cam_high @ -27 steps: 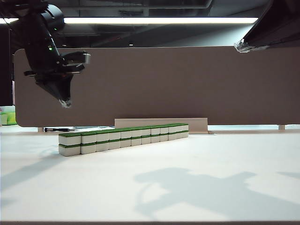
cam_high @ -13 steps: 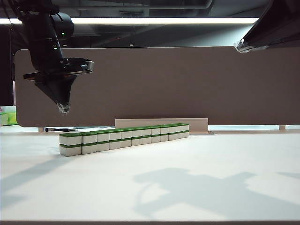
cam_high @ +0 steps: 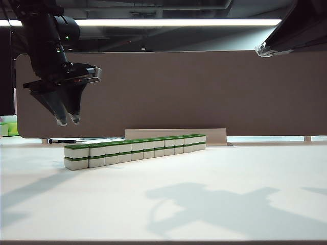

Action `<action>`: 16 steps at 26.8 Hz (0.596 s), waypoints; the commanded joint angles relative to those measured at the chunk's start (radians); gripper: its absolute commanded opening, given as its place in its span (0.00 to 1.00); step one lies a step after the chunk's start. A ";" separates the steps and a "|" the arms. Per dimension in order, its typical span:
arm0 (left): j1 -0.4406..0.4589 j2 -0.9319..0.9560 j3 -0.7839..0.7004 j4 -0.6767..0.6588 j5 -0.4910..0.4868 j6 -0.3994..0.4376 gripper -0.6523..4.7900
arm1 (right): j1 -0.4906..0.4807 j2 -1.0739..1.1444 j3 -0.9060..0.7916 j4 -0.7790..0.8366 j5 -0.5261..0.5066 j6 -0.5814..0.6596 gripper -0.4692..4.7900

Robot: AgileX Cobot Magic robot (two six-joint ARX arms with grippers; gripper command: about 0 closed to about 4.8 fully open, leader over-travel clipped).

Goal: Take a mahjong tile from the mahjong wall and then place it on the table close to you.

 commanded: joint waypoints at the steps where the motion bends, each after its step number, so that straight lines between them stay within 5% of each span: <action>1: -0.003 -0.003 0.001 -0.002 0.003 0.073 0.52 | 0.001 -0.001 0.006 0.016 0.000 -0.002 0.09; 3: -0.010 0.000 0.001 -0.020 -0.006 0.132 0.59 | 0.001 -0.001 0.006 0.016 0.000 -0.002 0.09; 5: -0.023 0.012 -0.009 -0.026 -0.068 0.161 0.81 | 0.001 -0.001 0.006 0.016 0.000 -0.002 0.09; 6: -0.023 0.021 -0.009 -0.027 -0.072 0.161 0.83 | 0.001 -0.001 0.006 0.016 -0.001 -0.002 0.09; 16: -0.053 0.101 -0.010 -0.018 -0.090 0.161 0.84 | 0.006 -0.001 0.006 0.015 -0.002 -0.002 0.09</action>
